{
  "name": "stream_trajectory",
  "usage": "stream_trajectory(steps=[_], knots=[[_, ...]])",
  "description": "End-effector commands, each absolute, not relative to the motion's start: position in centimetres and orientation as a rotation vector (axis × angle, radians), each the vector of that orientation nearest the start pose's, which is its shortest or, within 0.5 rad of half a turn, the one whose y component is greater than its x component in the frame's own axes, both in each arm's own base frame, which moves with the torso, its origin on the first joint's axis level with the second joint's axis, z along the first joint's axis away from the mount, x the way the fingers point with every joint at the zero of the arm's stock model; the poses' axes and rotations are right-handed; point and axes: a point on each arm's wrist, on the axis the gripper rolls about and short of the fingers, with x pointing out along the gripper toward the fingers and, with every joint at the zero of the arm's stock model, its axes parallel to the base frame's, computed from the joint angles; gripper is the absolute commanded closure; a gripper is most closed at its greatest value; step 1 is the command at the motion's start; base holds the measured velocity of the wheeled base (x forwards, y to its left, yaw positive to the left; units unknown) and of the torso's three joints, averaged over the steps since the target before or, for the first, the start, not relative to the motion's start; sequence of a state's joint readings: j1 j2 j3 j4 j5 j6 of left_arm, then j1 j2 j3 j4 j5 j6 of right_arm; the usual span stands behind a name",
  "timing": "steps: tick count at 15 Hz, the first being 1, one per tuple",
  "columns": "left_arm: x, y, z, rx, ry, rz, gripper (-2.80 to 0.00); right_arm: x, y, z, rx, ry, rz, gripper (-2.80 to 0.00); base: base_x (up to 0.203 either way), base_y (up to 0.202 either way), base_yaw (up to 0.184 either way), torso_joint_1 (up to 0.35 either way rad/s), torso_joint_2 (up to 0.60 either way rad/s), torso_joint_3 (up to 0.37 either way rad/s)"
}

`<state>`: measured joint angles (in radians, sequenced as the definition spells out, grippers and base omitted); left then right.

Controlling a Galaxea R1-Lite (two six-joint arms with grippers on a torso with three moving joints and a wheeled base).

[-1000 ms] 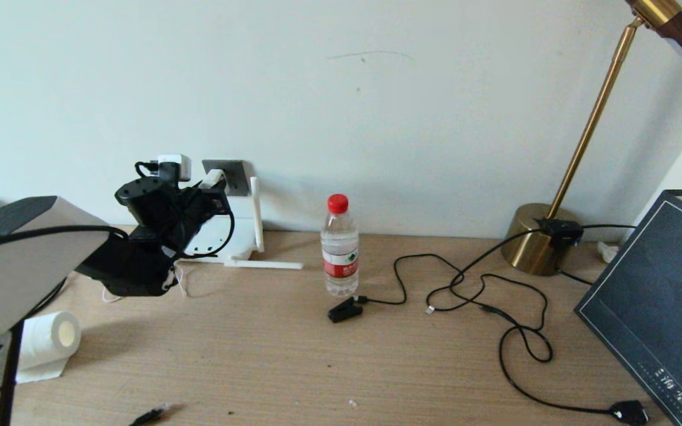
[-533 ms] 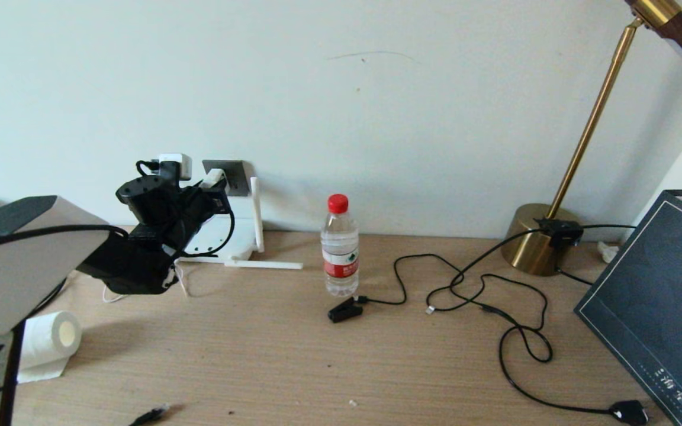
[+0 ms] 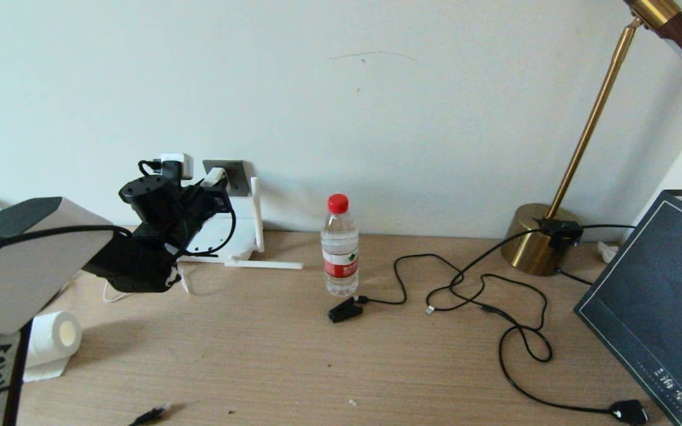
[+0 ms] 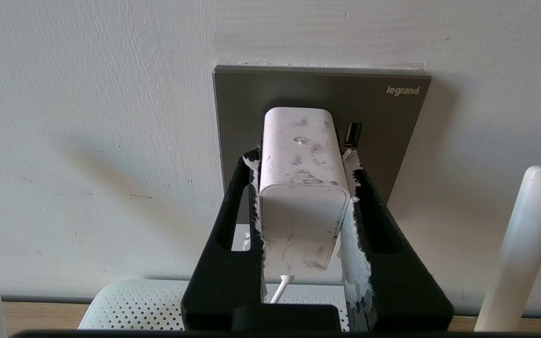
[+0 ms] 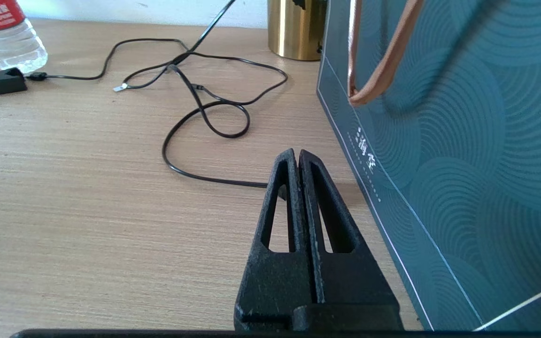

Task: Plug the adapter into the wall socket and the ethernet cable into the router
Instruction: Plug plug into socket

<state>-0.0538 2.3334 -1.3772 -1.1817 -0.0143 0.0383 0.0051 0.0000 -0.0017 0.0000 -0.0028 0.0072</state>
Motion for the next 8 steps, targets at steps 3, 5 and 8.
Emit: stream_trajectory(steps=[3,5,8], knots=[[47.18,-2.57,13.94,0.034,-0.232,-0.063,0.00,-2.29,-0.02,7.61,0.007,0.000,0.002,0.00,0.000,0.000,0.000,0.000,0.00,0.000],[47.22,-2.57,13.88,0.034,-0.228,-0.064,0.00,-2.28,-0.02,7.58,0.008,0.001,0.002,0.00,0.000,0.000,0.000,0.000,0.00,0.000],[47.30,-2.58,13.70,0.034,-0.225,-0.068,0.00,-2.28,-0.02,7.59,0.007,0.000,0.003,0.00,0.000,0.000,0.000,0.000,0.00,0.000]])
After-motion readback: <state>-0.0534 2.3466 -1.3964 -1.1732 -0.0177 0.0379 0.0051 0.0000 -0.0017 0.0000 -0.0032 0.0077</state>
